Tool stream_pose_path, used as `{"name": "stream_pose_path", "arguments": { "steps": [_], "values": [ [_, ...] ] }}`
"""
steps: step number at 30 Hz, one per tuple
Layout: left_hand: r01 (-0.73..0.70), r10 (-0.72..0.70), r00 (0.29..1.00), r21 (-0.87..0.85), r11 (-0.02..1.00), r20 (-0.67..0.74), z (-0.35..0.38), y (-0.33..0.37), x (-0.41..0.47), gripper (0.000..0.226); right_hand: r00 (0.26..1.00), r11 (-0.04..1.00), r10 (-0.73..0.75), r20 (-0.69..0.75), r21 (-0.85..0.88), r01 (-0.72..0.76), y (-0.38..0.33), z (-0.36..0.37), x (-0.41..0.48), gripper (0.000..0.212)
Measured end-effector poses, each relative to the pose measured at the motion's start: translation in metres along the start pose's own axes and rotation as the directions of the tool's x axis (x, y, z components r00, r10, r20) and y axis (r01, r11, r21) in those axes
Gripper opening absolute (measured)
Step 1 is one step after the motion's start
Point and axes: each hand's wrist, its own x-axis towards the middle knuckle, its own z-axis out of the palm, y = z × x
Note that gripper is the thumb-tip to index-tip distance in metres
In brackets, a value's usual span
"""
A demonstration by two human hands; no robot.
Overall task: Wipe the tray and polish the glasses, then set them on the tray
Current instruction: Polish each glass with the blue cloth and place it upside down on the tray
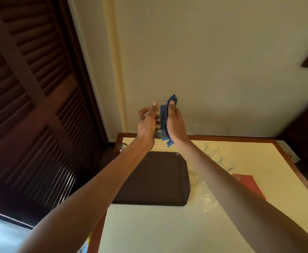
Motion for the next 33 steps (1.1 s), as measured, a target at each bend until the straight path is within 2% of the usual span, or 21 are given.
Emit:
{"name": "stream_pose_path", "arguments": {
  "steps": [4,8,10,14,17,22,26,29,31,33],
  "values": [
    [-0.037,0.041,0.997,0.054,0.998,-0.065,0.013,0.001,-0.004,0.038,0.999,1.000,0.006,0.053,0.000,-0.006,0.013,-0.003,-0.003,0.084],
    [-0.054,0.064,0.993,0.098,0.994,-0.101,0.013,0.000,0.000,0.032,0.993,0.999,0.036,0.109,-0.016,-0.035,0.029,-0.008,-0.025,0.054],
    [-0.059,0.068,0.994,0.112,0.992,-0.082,0.016,-0.004,-0.003,0.034,0.992,0.999,0.032,0.119,-0.008,-0.031,0.024,-0.015,-0.020,0.050],
    [-0.052,0.052,0.999,0.093,0.994,0.000,0.028,-0.010,-0.010,0.046,0.998,0.998,0.009,0.060,0.055,-0.012,0.005,-0.026,-0.002,0.057],
    [-0.034,0.033,0.999,0.123,0.992,0.005,0.036,-0.007,-0.013,0.054,0.999,0.996,-0.008,0.044,0.087,0.004,0.006,-0.029,0.001,0.062],
    [-0.021,0.027,0.999,0.138,0.990,-0.046,0.031,0.000,-0.010,0.049,0.988,0.996,0.029,0.153,0.081,-0.041,0.030,-0.021,-0.019,0.077],
    [0.028,-0.025,0.999,0.120,0.992,-0.022,0.027,-0.003,-0.012,0.068,0.992,0.998,-0.048,0.116,0.045,0.043,0.024,-0.025,-0.026,0.052],
    [0.030,-0.031,0.999,0.067,0.997,0.014,0.028,-0.006,-0.018,0.058,0.973,0.975,-0.224,0.059,0.018,0.223,0.007,-0.031,-0.019,0.041],
    [0.029,-0.031,0.999,0.055,0.998,0.035,0.028,-0.006,-0.020,0.050,0.969,0.970,-0.242,0.037,0.018,0.242,0.003,-0.032,-0.012,0.043],
    [0.031,-0.034,0.998,0.061,0.998,0.046,0.029,-0.005,-0.024,0.048,0.988,0.986,-0.148,0.050,0.085,0.143,0.000,-0.032,-0.009,0.060]
  ]
}}
